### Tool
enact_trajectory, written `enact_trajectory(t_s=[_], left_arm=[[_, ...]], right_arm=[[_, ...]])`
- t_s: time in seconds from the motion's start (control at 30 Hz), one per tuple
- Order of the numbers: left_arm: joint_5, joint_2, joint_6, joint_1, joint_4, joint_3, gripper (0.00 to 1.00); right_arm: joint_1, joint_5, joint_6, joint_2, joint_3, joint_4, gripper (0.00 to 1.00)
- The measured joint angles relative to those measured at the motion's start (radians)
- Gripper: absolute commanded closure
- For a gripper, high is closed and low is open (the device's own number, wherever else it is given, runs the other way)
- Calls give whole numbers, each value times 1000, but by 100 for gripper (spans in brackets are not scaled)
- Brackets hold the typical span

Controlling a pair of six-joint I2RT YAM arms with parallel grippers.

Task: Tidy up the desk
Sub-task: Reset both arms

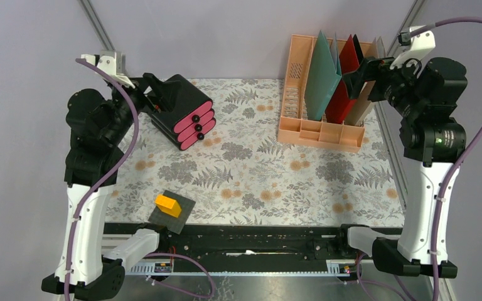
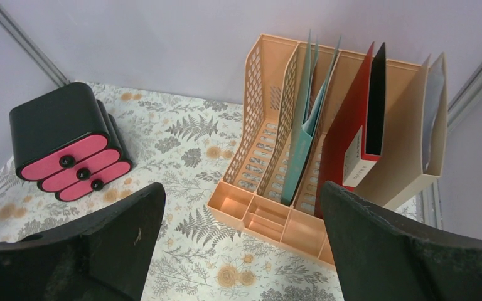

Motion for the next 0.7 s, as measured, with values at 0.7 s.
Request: enact_trajectory(t_s=[0.7], left_arm=[[88, 1, -43, 0, -4, 70, 1]], right_arm=[[4, 34, -16, -71, 15, -57, 0]])
